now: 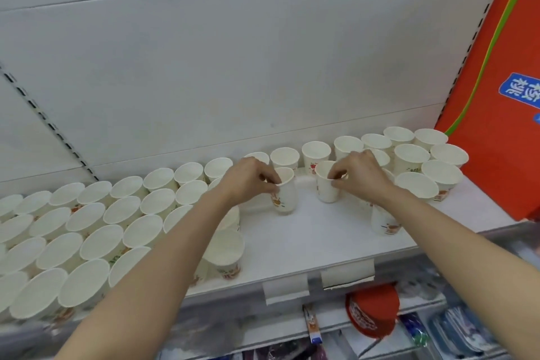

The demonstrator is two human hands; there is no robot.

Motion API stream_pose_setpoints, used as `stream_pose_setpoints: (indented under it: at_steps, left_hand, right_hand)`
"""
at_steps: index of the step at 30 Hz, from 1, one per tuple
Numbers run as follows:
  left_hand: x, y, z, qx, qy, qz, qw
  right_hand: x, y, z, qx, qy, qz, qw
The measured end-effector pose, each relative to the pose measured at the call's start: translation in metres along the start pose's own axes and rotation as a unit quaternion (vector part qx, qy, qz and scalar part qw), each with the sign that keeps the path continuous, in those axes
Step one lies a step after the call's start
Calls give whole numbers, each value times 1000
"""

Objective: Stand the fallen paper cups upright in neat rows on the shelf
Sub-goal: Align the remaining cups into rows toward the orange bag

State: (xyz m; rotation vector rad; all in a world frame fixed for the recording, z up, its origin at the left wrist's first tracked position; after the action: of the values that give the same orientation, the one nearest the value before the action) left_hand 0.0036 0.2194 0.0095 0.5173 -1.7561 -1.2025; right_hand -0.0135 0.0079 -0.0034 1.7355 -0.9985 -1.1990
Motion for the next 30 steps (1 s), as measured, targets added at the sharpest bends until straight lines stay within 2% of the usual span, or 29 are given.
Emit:
stream_pose_setpoints:
  at_steps: [5,9,15,22,27,30]
  left_hand:
    - [-17,10,20,21,47,-2,999]
    - [-22,10,33,49,71,-62,994]
    - [-27,11,44,44,78,-72,993]
    - [-22,13,37,21,37,-174,984]
    - [-21,2,30,26,38,-140,989]
    - [-24,2,31,31,39,-97,994]
  right_hand:
    - [-45,-17,4,-10,90,-85,992]
    - [-68,-31,-3,-1,111,-109,988]
    - [-63,-28,-2,23,110,-92,989]
    - [-66,-28,-7,-2,125,-27,992]
    - [-76,-32,-12,2,127,-6,992]
    - [-79,-32,-13,20,124,-39,991]
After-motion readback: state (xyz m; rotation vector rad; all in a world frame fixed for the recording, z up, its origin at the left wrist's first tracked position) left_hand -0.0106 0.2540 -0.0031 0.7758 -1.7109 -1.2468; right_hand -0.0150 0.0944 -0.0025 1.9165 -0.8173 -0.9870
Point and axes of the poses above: each hand's wrist, its own z-axis away from the middle knuckle, its own y-axis out of the back of the hand, x = y × z, the point moved 9 cm from there along -z, towards the middle knuckle, and after that the axes turned 1 degree about x, right-handed, at the moved point
